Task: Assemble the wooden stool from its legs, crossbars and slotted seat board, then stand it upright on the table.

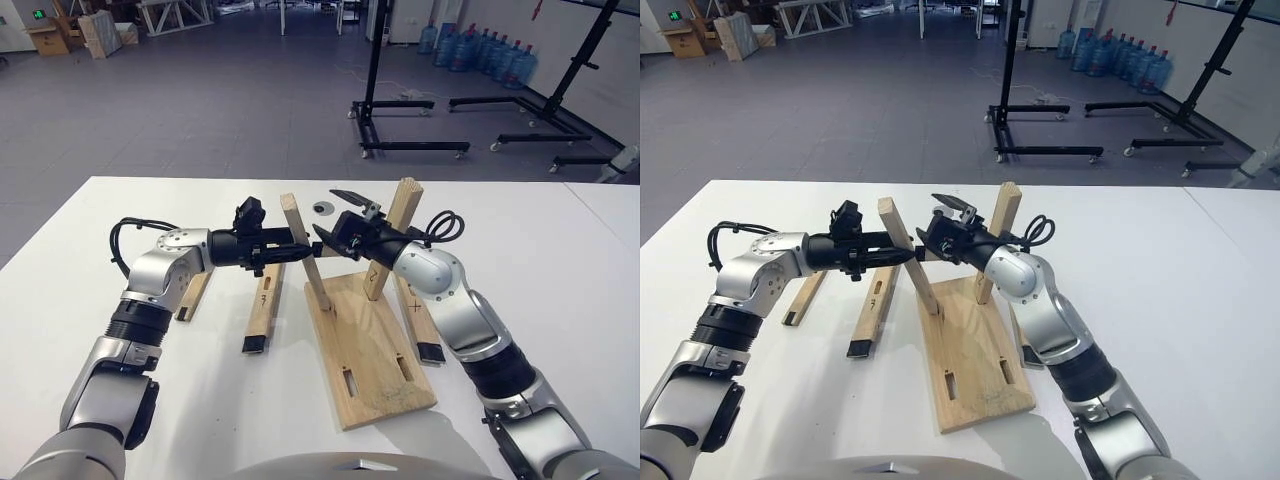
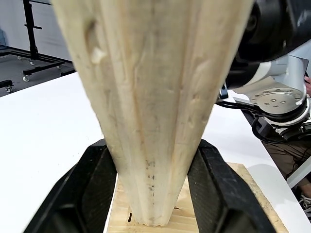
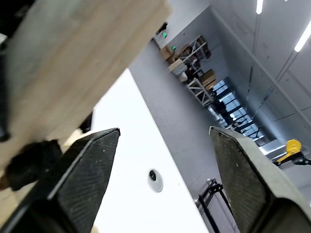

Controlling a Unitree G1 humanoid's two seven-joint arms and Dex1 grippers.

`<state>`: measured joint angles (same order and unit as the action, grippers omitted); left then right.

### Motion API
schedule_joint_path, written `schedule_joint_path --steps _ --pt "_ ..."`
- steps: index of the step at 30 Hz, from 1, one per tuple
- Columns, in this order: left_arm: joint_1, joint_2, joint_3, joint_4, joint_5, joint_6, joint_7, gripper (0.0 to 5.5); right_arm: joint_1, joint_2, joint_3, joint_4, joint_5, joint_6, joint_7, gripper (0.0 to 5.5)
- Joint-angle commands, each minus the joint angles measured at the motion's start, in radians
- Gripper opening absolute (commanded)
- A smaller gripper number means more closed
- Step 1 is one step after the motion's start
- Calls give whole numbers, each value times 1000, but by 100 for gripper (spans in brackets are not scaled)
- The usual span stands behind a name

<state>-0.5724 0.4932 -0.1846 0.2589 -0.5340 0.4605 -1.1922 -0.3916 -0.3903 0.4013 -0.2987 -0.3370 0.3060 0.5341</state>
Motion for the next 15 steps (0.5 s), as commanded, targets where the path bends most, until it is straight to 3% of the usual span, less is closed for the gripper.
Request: schedule_joint_path --steps 1,9,15 --pt "43 2 -74 30 83 52 -1 201 65 -40 63 -14 -19 133 103 341" --pt "24 -12 -113 45 112 50 0 201 94 -73 112 71 -18 143 148 341" --pt "17 -41 -164 53 143 51 3 201 98 -57 85 95 3 97 111 341"
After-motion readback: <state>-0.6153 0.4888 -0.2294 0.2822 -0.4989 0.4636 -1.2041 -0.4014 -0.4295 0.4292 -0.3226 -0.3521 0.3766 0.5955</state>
